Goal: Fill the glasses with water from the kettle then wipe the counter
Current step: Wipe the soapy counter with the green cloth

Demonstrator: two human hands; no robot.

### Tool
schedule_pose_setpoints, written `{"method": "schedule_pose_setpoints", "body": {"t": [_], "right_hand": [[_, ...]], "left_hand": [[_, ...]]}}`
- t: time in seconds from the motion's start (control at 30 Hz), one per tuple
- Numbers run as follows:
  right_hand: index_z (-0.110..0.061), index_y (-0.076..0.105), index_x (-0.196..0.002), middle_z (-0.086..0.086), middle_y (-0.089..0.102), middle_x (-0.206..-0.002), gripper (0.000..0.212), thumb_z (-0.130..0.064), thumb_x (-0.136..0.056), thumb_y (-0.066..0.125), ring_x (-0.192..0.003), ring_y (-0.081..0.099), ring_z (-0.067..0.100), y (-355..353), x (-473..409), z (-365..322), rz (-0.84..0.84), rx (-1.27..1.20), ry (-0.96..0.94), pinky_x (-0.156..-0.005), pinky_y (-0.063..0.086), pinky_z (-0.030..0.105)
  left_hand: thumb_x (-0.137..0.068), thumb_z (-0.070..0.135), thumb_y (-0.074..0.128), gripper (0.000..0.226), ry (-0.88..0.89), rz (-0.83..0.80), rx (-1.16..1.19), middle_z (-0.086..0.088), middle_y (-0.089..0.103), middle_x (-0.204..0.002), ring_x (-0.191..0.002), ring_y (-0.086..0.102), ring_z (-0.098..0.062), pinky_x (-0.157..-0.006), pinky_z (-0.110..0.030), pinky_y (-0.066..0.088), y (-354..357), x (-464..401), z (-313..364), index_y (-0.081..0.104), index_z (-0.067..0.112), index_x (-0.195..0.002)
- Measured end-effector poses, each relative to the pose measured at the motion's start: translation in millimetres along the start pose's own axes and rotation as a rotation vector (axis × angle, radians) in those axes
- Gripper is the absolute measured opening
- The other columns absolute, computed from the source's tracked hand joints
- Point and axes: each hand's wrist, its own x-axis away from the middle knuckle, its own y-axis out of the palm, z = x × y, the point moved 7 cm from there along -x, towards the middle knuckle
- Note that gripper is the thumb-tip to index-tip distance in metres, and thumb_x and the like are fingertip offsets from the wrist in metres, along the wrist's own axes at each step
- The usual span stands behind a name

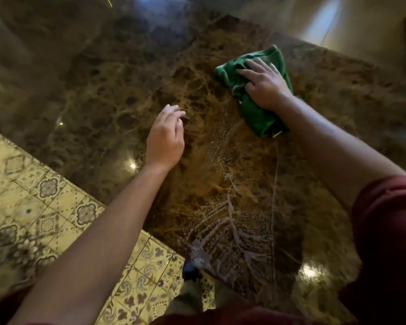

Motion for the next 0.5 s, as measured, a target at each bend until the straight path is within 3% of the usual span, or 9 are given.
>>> {"method": "schedule_pose_setpoints", "body": {"t": [0.1, 0.27, 0.5], "right_hand": [[-0.035, 0.046, -0.154, 0.004, 0.029, -0.170, 0.059, -0.035, -0.096, 0.040, -0.159, 0.017, 0.026, 12, 28, -35, -0.062, 0.028, -0.158, -0.129, 0.011, 0.052], [-0.036, 0.053, -0.149, 0.002, 0.034, -0.168, 0.063, -0.046, -0.092, 0.030, -0.158, 0.022, 0.027, 34, 128, -90, -0.109, 0.012, -0.345, -0.128, 0.013, 0.053], [-0.039, 0.055, -0.148, -0.001, 0.031, -0.169, 0.047, -0.039, -0.103, 0.042, -0.160, 0.015, 0.025, 59, 271, -124, -0.105, -0.008, -0.490, -0.129, 0.010, 0.054]], "left_hand": [[-0.108, 0.016, 0.041, 0.036, -0.032, 0.008, -0.011, -0.011, 0.055, -0.149, -0.146, 0.041, -0.022, -0.117, -0.023, 0.027, -1, -2, -7, 0.063, 0.007, -0.134], [-0.106, 0.019, 0.041, 0.038, -0.052, 0.018, 0.063, -0.010, 0.060, -0.144, -0.143, 0.047, -0.020, -0.120, -0.032, 0.034, -2, 2, -6, 0.065, 0.008, -0.134], [-0.104, 0.018, 0.043, 0.038, -0.070, -0.015, 0.079, -0.009, 0.060, -0.145, -0.143, 0.046, -0.021, -0.117, -0.027, 0.030, -4, 6, -5, 0.067, 0.008, -0.132]]}}
